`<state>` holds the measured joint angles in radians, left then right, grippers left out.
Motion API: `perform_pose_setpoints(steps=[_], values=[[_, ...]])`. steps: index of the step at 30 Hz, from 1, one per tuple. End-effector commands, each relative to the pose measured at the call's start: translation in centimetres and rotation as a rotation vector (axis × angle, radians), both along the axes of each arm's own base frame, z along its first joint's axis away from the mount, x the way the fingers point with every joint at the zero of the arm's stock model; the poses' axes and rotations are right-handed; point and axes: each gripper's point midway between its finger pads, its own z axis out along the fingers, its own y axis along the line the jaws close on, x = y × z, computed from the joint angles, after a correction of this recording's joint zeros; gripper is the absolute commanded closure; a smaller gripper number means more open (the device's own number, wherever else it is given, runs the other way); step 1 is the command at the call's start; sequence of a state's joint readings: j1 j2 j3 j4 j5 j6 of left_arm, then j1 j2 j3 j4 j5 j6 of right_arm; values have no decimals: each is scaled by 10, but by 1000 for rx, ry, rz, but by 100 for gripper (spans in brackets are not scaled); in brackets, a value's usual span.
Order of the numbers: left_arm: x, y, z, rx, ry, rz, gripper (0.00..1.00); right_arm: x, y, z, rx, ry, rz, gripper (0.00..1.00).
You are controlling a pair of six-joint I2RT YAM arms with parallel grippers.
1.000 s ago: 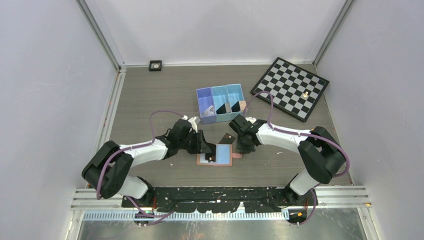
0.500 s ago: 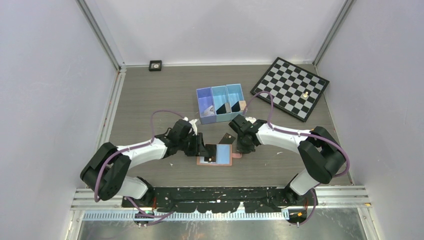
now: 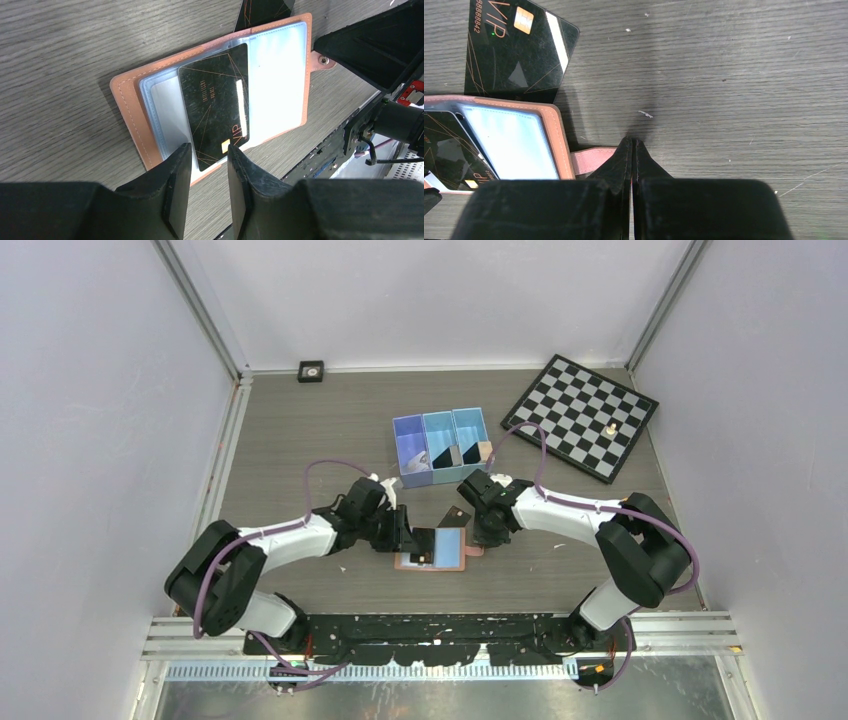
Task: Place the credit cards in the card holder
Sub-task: Insert the credit card into the card holder.
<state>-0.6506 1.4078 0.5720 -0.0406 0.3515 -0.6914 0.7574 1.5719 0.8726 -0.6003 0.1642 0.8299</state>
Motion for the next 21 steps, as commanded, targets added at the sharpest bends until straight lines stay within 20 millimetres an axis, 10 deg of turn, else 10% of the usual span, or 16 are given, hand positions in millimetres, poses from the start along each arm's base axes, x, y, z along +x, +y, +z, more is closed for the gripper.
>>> perform_pose_setpoints(steps=[1, 16, 21], values=[[4, -2, -4, 13, -2, -11, 65, 7, 1, 3, -23, -26, -5, 99], [8, -12, 1, -47, -7, -3, 65, 9, -12, 11, -79, -60, -22, 99], [12, -5, 8, -20, -51, 15, 61, 14, -36, 50, -159, -141, -47, 80]])
